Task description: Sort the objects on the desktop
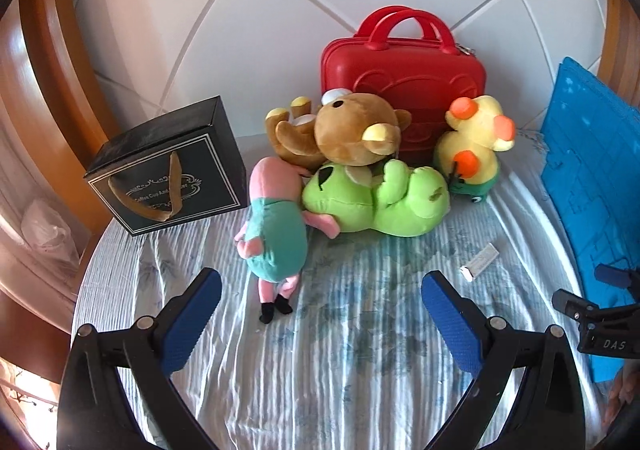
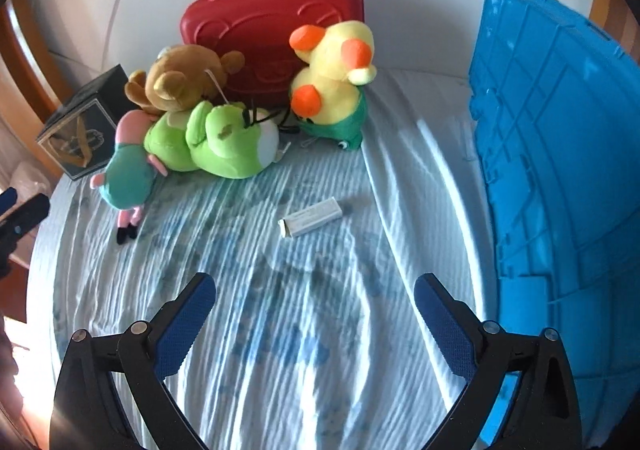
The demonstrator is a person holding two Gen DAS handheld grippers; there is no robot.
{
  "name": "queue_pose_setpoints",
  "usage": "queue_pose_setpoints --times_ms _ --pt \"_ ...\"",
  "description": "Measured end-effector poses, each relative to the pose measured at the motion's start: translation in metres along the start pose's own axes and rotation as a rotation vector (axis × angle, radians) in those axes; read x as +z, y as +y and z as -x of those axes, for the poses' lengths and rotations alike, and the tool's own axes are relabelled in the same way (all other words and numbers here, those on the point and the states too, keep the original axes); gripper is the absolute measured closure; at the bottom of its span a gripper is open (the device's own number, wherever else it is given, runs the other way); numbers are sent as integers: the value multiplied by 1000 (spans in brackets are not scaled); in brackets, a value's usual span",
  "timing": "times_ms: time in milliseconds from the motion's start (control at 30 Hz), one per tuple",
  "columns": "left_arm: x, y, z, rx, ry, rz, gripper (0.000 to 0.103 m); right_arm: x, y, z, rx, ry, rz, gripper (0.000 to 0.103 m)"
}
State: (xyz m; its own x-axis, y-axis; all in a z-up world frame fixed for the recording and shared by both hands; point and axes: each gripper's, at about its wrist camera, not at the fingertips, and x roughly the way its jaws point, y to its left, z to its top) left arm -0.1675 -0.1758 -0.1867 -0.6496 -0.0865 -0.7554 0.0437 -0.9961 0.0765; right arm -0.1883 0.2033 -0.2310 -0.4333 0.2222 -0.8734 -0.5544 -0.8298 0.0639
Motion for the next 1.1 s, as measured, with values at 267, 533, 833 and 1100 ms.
queue_pose_setpoints --times_ms 267,533,833,1100 --pt "14 36 -83 51 18 -3 1 20 13 -93 -44 70 -90 3" --pt "23 47 -158 71 78 -7 1 33 3 -162 -119 145 -190 17" --pt "22 48 -204 81 150 -25 1 35 7 -185 -141 167 -182 48" --pt "11 45 -216 59 186 -39 38 38 18 -183 -152 169 -140 86"
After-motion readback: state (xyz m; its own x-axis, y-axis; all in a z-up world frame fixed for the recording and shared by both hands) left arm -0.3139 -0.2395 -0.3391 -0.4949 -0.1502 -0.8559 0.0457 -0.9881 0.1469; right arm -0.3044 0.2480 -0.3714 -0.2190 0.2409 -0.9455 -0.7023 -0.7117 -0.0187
